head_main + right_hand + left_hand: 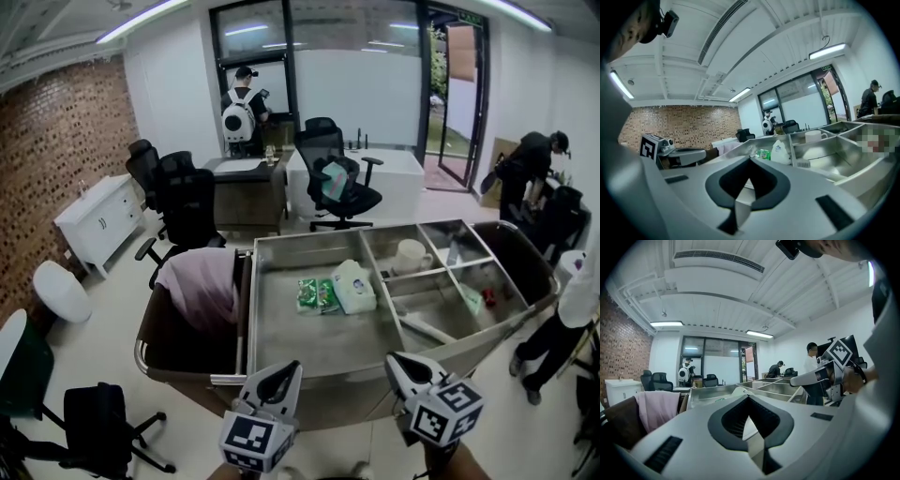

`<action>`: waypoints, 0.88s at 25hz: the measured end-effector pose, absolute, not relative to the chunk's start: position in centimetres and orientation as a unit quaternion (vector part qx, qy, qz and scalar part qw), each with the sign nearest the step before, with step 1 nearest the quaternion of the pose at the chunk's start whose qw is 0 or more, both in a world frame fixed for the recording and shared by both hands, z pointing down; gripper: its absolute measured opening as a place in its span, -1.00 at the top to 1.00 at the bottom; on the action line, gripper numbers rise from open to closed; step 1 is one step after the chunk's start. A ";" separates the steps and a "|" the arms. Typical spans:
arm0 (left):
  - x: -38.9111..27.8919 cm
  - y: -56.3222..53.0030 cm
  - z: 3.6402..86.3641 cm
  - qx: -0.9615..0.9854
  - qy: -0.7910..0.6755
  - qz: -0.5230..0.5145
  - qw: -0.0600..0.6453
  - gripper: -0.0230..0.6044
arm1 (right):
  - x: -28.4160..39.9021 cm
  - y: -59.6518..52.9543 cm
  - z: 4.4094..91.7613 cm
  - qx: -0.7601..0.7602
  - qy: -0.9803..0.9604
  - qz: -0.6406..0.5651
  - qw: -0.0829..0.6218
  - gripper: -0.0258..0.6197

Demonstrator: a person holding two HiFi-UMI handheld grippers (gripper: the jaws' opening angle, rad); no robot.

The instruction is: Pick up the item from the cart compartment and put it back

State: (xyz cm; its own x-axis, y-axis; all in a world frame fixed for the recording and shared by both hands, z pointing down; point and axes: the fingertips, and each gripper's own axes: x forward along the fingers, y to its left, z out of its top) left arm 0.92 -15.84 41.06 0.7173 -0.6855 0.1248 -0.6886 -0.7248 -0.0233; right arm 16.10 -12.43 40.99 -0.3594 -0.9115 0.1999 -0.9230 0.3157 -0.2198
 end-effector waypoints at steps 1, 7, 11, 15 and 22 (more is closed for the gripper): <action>1.0 -15.7 41.1 0.927 -0.370 0.063 0.013 0.93 | 16.0 -12.5 40.9 0.566 -0.811 0.146 0.019 0.91; 1.0 -15.2 41.3 0.927 -0.369 0.064 0.021 0.93 | 15.2 -12.8 40.8 0.558 -0.818 0.140 0.020 0.91; 0.5 -15.2 41.6 0.926 -0.371 0.064 0.019 0.93 | 14.7 -12.9 41.2 0.552 -0.821 0.145 0.022 0.91; 0.3 -15.5 41.6 0.926 -0.373 0.063 0.015 0.93 | 14.5 -13.2 41.2 0.550 -0.823 0.143 0.024 0.91; 0.5 -15.7 41.1 0.926 -0.371 0.062 0.018 0.93 | 14.5 -13.4 40.9 0.550 -0.823 0.141 0.029 0.91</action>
